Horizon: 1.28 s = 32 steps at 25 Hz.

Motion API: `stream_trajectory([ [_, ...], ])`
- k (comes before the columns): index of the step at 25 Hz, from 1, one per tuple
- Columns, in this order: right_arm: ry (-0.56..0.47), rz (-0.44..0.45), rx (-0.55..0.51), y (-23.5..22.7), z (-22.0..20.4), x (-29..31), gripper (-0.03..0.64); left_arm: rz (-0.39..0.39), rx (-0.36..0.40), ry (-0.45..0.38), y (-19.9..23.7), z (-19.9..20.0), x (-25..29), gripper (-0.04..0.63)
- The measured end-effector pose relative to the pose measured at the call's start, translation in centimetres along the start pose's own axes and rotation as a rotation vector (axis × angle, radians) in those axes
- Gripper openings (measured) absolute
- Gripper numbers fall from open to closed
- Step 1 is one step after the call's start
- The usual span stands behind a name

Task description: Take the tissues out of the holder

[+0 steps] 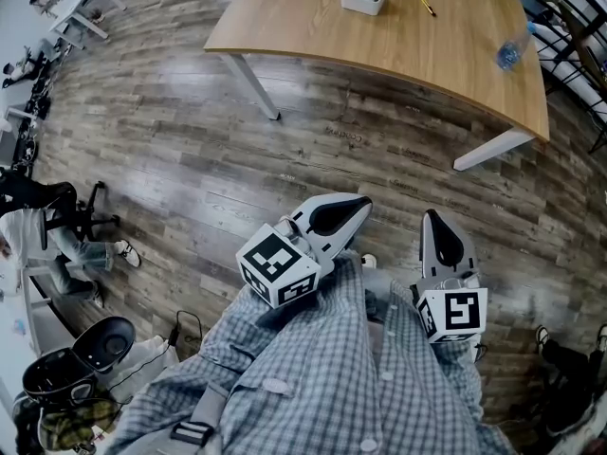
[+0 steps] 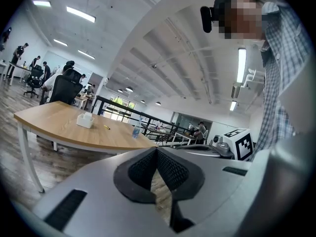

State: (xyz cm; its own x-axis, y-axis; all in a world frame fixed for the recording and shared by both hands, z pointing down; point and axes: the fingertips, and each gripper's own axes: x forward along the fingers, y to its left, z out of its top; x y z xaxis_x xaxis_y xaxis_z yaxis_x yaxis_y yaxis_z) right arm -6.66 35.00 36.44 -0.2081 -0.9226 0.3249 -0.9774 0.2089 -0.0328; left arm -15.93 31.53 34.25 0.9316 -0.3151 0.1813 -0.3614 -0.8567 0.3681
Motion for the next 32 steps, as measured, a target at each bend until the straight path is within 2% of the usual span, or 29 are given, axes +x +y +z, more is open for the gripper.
stream_trajectory([
  [7, -0.009, 0.020, -0.003, -1.1, -0.1, -0.7, 0.011, 0.041, 0.007, -0.013, -0.5, 0.2, 0.3, 0.006],
  [12, -0.019, 0.039, -0.071, -1.6, -0.4, -1.5, 0.012, 0.079, 0.014, -0.034, -1.1, 0.3, 0.5, 0.006],
  [18, -0.029, 0.049, -0.081, -3.1, -0.6, -2.4, 0.012, 0.117, 0.022, -0.062, -1.5, 0.4, 1.3, 0.006],
  [24, -0.055, 0.022, -0.041, -5.1, -0.6, -3.6, 0.012, 0.130, 0.040, -0.077, -2.2, 0.8, 2.1, 0.006],
  [32, -0.039, 0.013, -0.036, -6.3, -1.3, -4.0, 0.011, 0.121, 0.040, -0.068, -2.8, 0.8, 3.3, 0.006],
])
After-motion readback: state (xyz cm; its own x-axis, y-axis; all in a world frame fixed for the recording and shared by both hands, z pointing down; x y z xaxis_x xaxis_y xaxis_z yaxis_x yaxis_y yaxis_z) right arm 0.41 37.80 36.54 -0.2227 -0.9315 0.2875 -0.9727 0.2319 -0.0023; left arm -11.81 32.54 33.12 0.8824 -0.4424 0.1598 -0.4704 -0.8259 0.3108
